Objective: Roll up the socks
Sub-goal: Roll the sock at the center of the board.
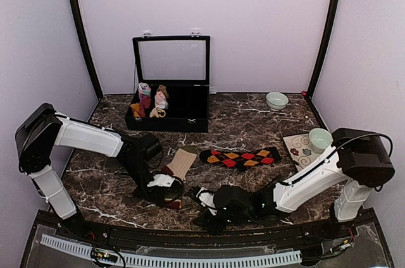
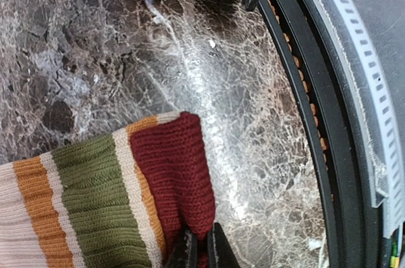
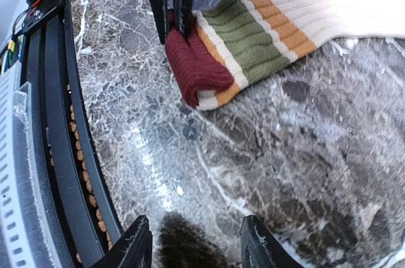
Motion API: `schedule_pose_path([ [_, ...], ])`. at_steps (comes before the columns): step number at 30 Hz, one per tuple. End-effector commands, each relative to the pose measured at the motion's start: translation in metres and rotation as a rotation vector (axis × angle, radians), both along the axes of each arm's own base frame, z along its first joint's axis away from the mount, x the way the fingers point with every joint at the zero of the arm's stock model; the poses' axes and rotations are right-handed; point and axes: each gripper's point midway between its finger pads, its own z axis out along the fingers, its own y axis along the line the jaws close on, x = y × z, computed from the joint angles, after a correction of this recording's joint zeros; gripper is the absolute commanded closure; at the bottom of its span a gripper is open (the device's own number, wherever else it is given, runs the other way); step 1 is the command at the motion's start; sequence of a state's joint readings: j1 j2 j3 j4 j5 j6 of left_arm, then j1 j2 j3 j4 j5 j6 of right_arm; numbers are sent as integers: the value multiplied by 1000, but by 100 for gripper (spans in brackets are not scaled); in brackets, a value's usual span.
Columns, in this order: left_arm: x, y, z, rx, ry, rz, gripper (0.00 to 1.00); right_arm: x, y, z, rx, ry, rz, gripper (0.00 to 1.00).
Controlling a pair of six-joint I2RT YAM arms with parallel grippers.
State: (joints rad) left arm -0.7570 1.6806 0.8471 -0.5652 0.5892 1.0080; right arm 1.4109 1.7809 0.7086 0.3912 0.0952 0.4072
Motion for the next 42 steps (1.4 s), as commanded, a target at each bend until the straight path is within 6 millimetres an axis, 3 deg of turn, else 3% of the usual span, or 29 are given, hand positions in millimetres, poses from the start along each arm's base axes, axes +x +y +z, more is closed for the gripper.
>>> schedule_pose_path([
  [1, -14, 19, -14, 160, 172, 59, 100, 11, 18, 15, -27, -223, 66, 54],
  [9, -11, 15, -10, 182, 280, 100, 100, -9, 63, 28, -95, -407, 270, 57],
  [15, -15, 16, -11, 191, 329, 101, 96, -6, 83, 18, -139, -487, 360, 58],
  [24, -17, 20, -13, 200, 337, 89, 93, 20, 95, 18, -142, -545, 358, 61],
  [28, -16, 21, -14, 202, 331, 87, 92, 20, 105, 25, -127, -555, 376, 62],
  [35, -14, 24, -16, 208, 320, 100, 93, 6, 106, 21, -136, -542, 431, 63],
  [42, -15, 27, -16, 203, 315, 98, 92, 16, 100, 12, -154, -528, 401, 63],
])
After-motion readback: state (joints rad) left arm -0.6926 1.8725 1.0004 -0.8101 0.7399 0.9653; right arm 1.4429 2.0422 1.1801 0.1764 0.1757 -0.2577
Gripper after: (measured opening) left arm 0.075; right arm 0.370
